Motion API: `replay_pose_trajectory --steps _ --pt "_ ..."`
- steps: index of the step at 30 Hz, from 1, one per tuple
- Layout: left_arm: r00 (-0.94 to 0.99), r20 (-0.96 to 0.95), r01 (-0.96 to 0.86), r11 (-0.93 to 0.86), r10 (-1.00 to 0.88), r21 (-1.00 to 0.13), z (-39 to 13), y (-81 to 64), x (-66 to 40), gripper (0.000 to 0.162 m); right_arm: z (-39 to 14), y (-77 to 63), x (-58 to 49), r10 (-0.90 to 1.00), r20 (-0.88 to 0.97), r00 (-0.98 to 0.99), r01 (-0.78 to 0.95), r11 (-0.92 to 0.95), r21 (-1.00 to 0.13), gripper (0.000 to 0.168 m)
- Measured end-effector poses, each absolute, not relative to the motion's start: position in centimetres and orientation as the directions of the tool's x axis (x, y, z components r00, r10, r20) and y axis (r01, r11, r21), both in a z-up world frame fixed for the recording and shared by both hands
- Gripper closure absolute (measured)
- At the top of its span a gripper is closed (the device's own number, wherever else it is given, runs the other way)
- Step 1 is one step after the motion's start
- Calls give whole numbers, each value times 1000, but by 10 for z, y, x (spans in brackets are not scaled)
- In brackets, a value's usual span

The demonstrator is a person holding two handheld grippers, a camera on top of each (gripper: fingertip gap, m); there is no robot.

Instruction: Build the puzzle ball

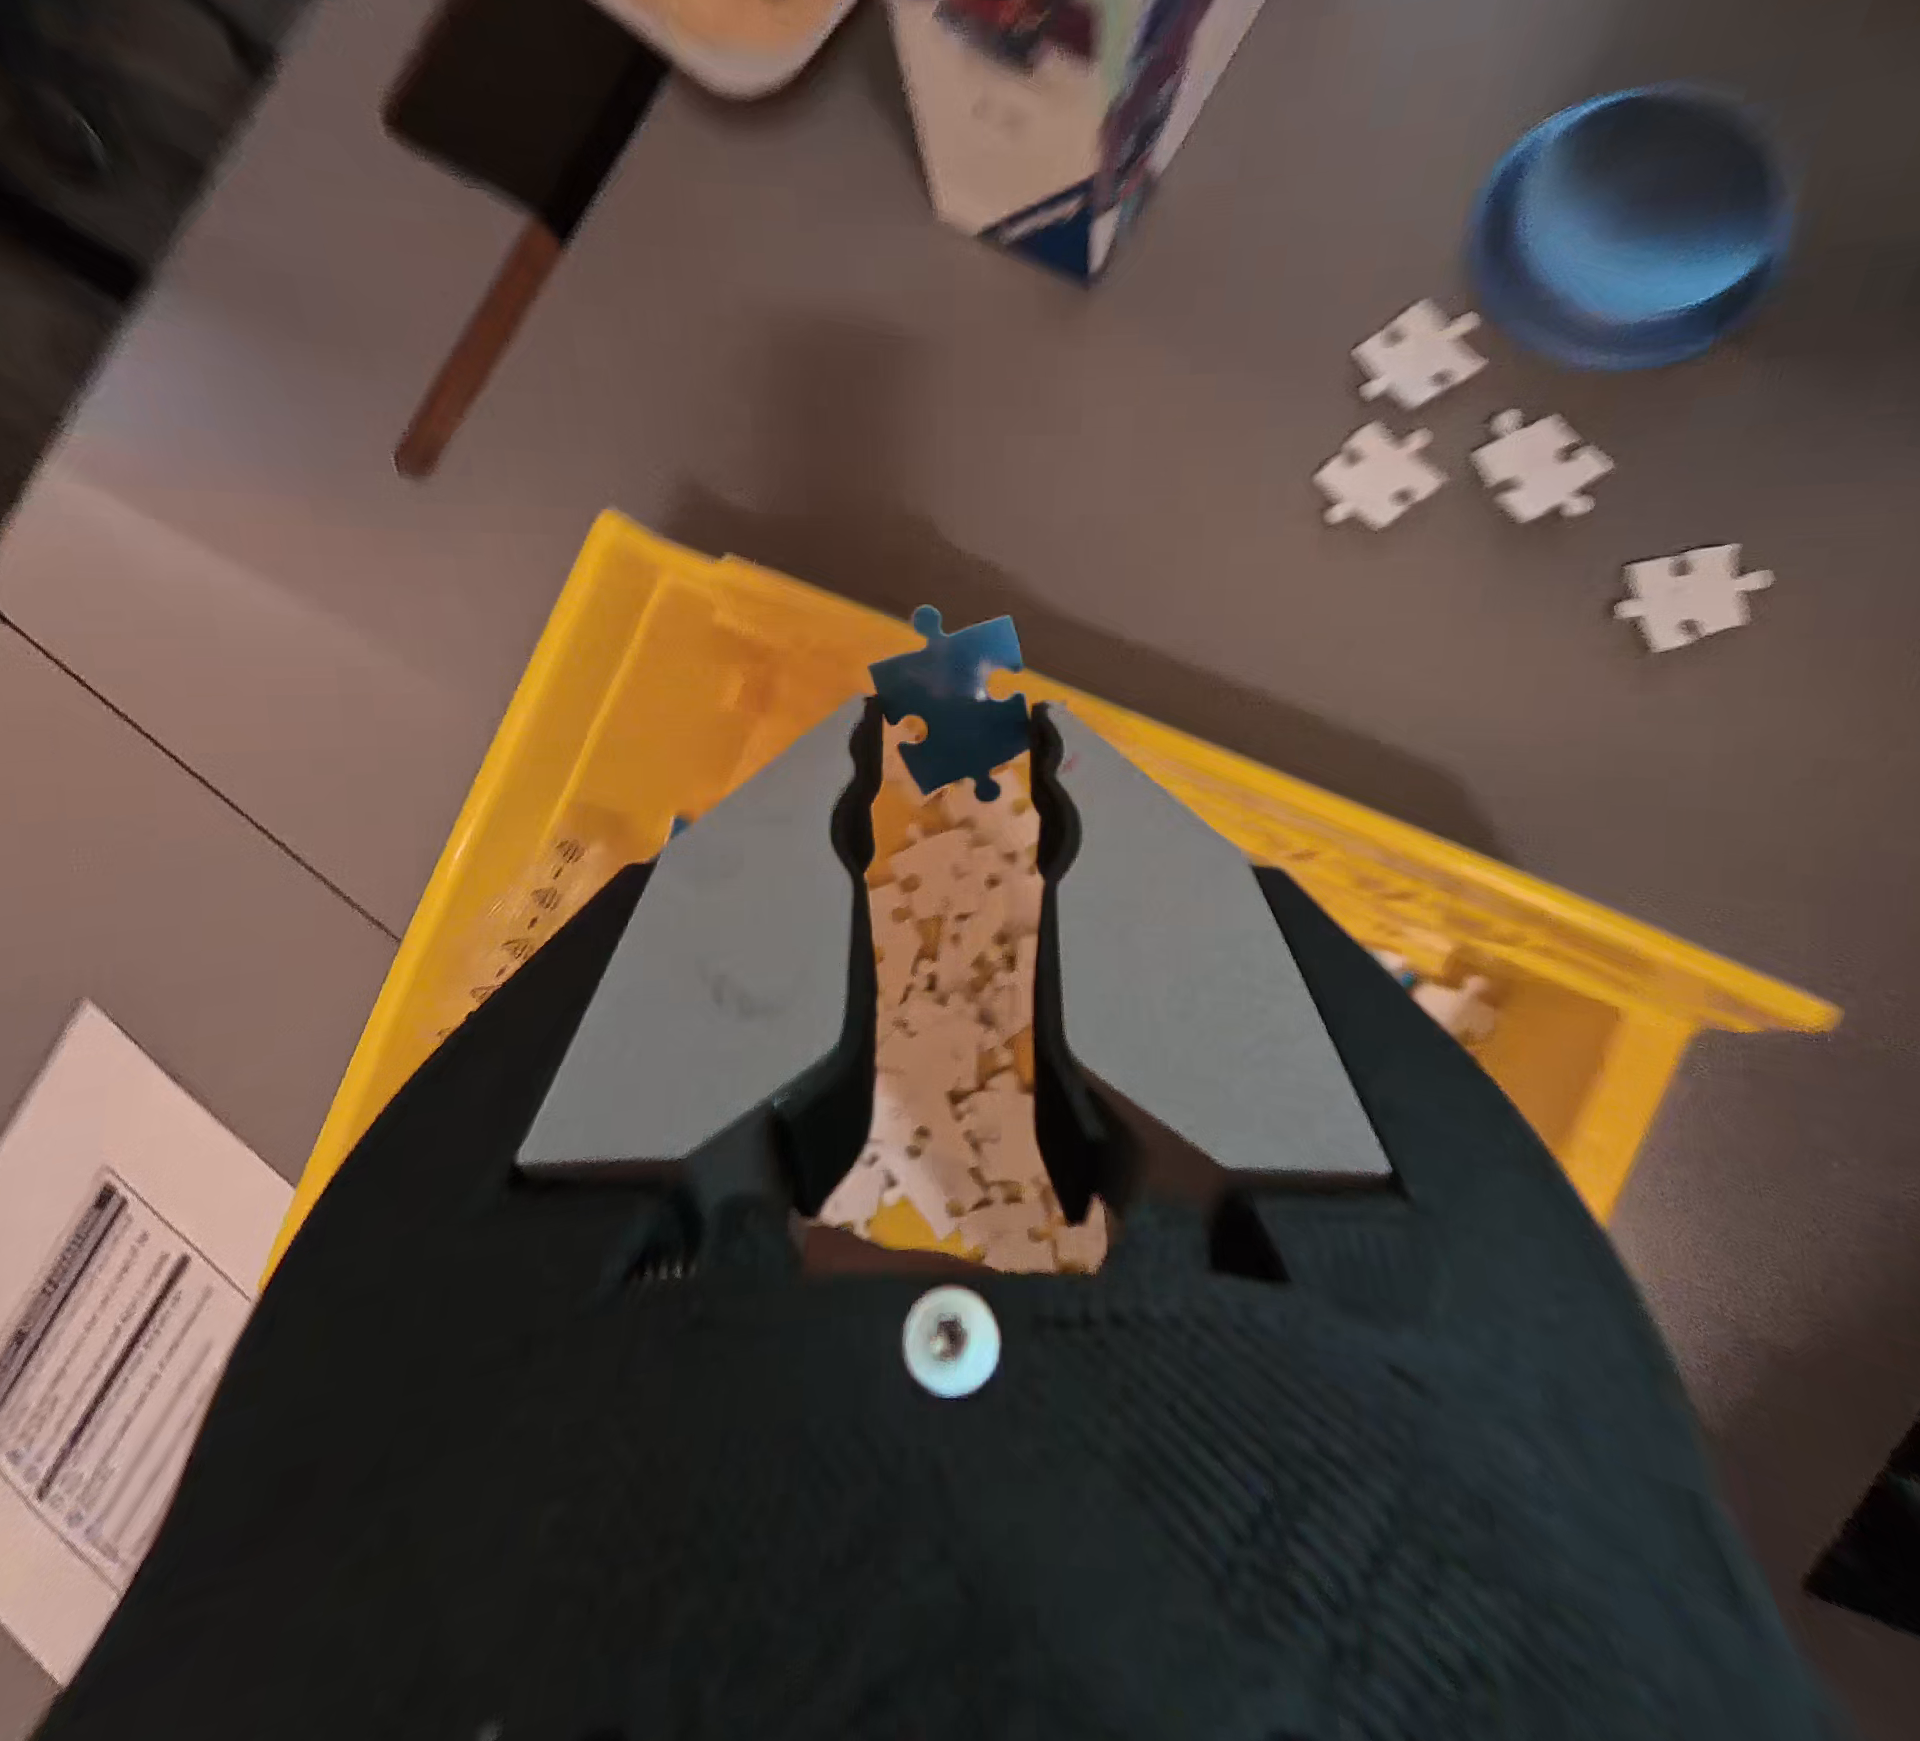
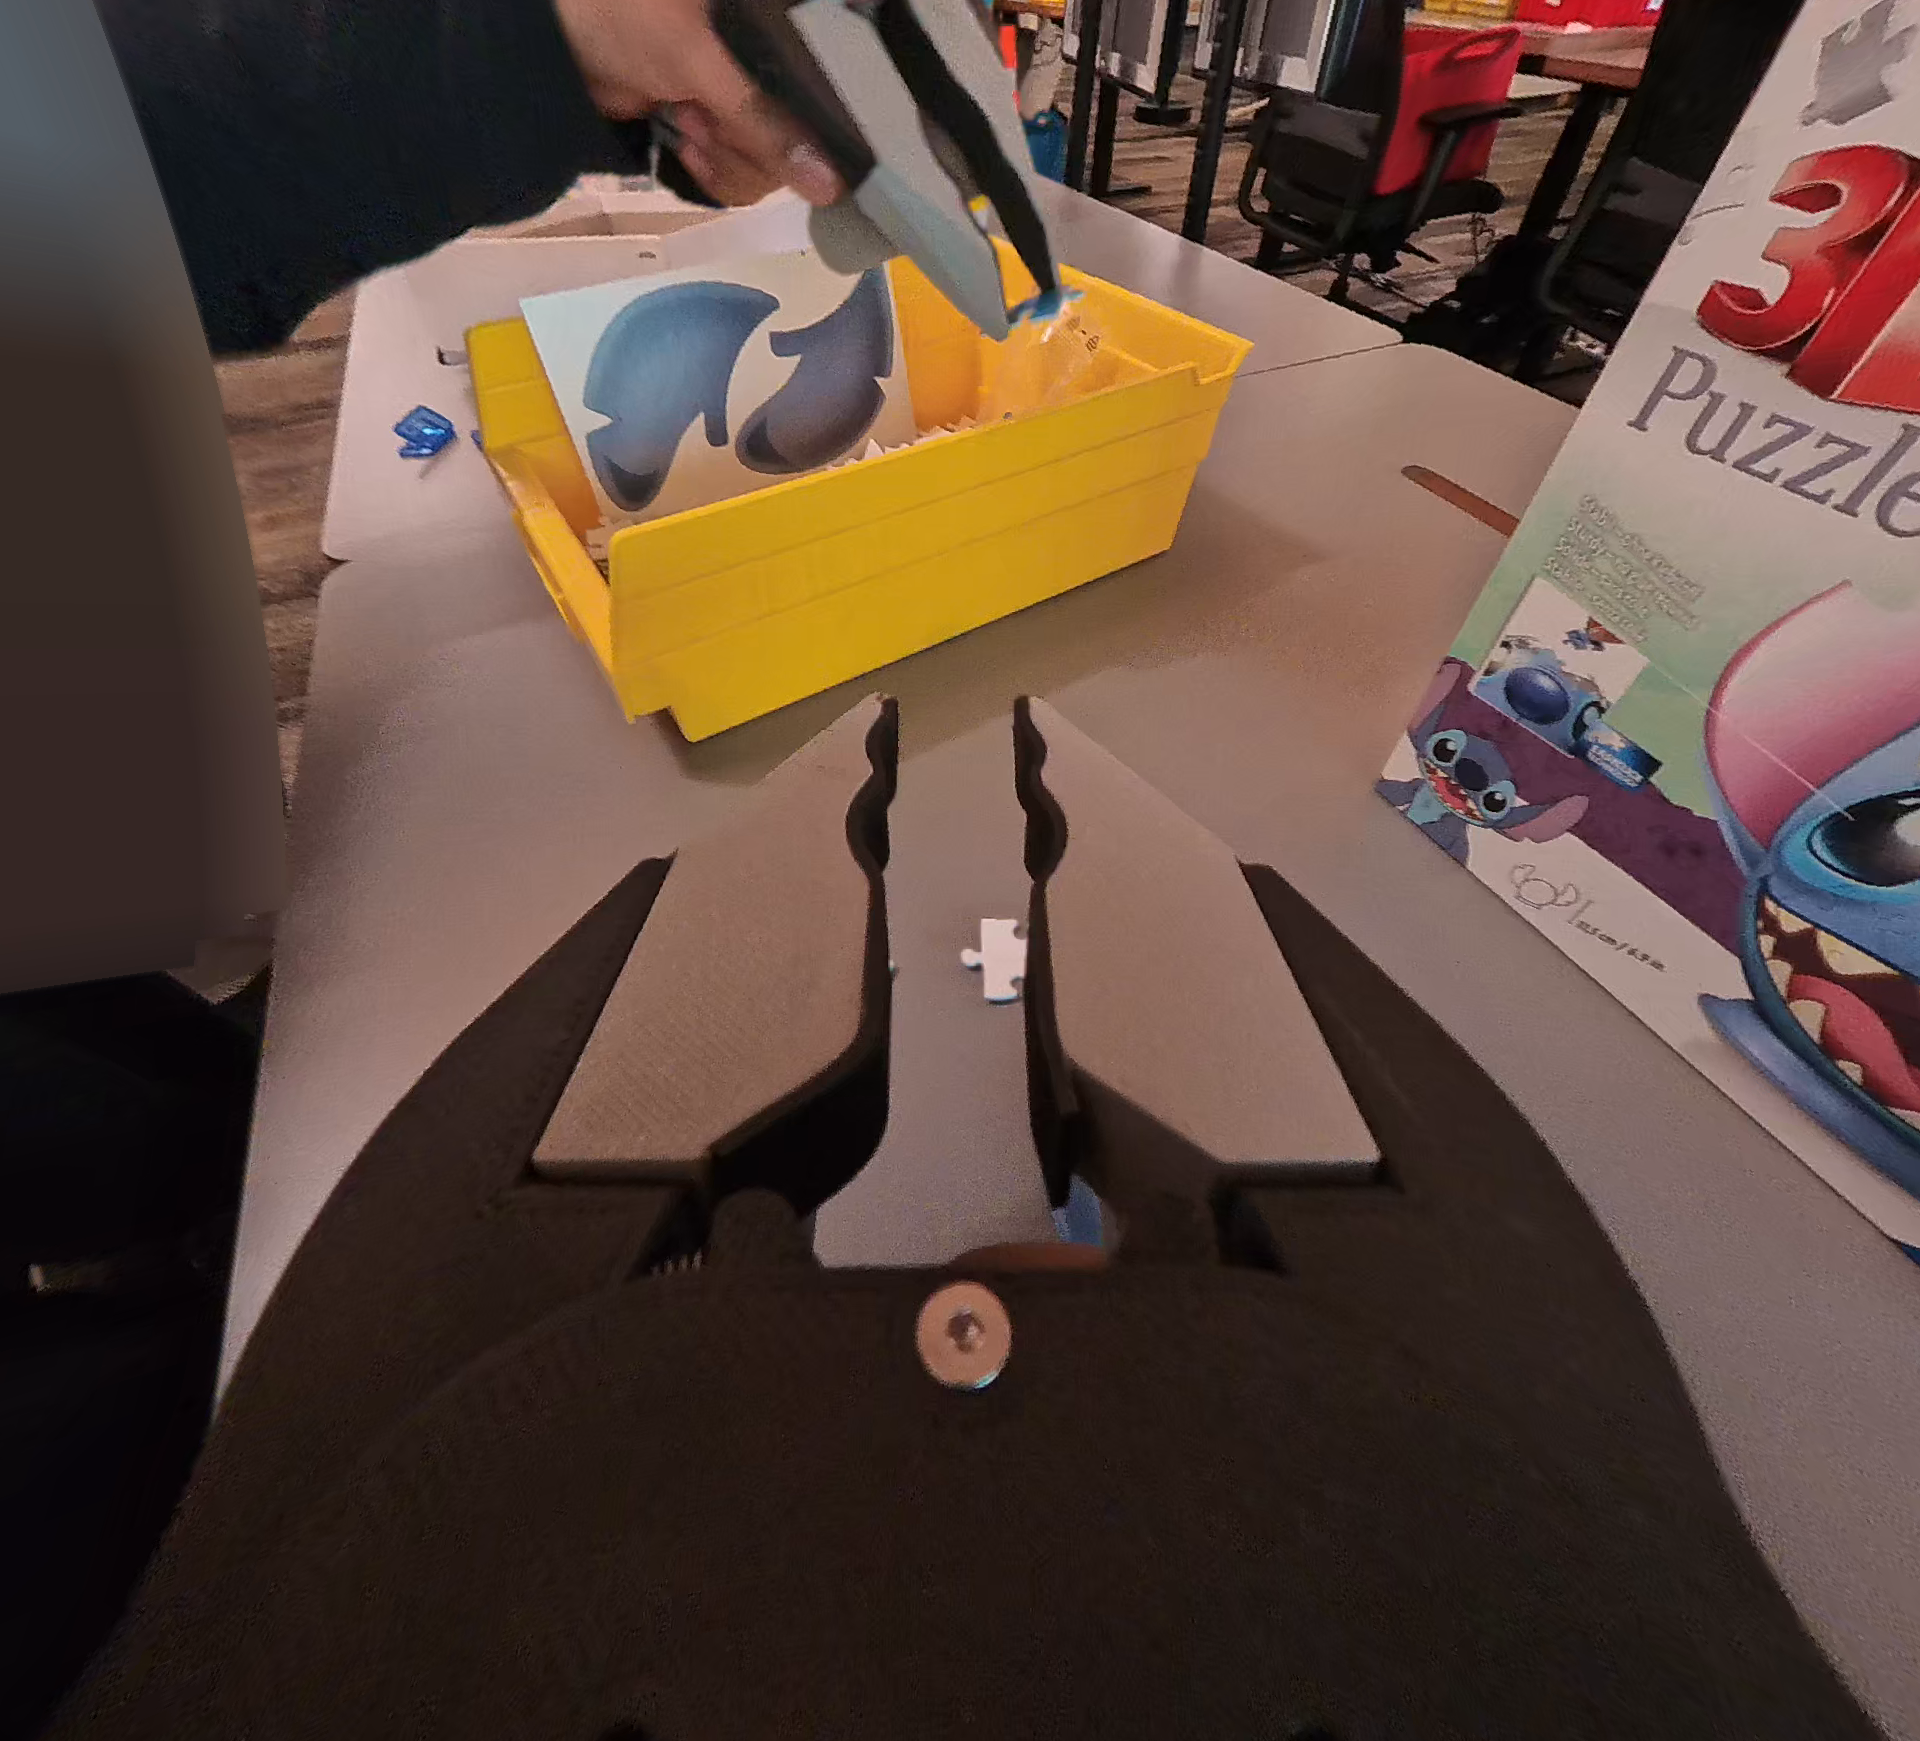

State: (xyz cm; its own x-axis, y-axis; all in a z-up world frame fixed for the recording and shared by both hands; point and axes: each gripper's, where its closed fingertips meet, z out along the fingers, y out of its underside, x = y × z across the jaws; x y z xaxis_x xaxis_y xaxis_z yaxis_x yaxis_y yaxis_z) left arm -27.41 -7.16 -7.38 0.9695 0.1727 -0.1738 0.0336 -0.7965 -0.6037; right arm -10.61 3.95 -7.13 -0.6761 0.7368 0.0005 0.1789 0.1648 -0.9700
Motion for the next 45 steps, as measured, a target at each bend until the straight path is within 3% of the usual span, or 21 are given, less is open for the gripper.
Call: replay_pose_trajectory --steps 7,11,15,19,22,27,39,41,42,45 --pt "953 -296 -202 -577 71 -791 -31 -29 -150 136 -62 49 -104 718 -91 -691 211 80 -974 149" --pt "914 -381 -279 -468 137 -839 -30 -12 -129 136 -60 64 -104 718 -134 -683 237 44 -971 147" --pt "813 -531 -417 -397 239 -818 -43 11 -127 136 -64 67 -100 700 -158 -696 256 37 -966 144" --pt "671 -693 -553 -446 264 -704 -60 22 -122 136 -61 58 -94 647 -195 -737 255 0 -967 142" --pt "638 -731 -564 -499 242 -658 -65 22 -121 136 -64 54 -94 643 -195 -740 263 10 -965 142" --pt "675 -685 -539 -452 273 -711 -61 18 -127 136 -62 45 -93 623 -197 -757 252 -1 -968 142" --pt "451 -871 -731 -478 196 -486 -63 31 -100 136 -63 26 -96 597 -240 -766 262 -51 -964 144" --pt "443 -880 -736 -490 172 -467 -68 33 -98 136 -65 24 -95 591 -239 -770 265 -44 -963 154" --pt "452 -878 -734 -492 158 -467 -72 35 -97 136 -66 23 -95 591 -232 -773 261 -36 -965 167" --pt "503 -853 -711 -495 141 -500 -78 36 -95 135 -71 26 -97 618 -196 -761 255 8 -967 168"
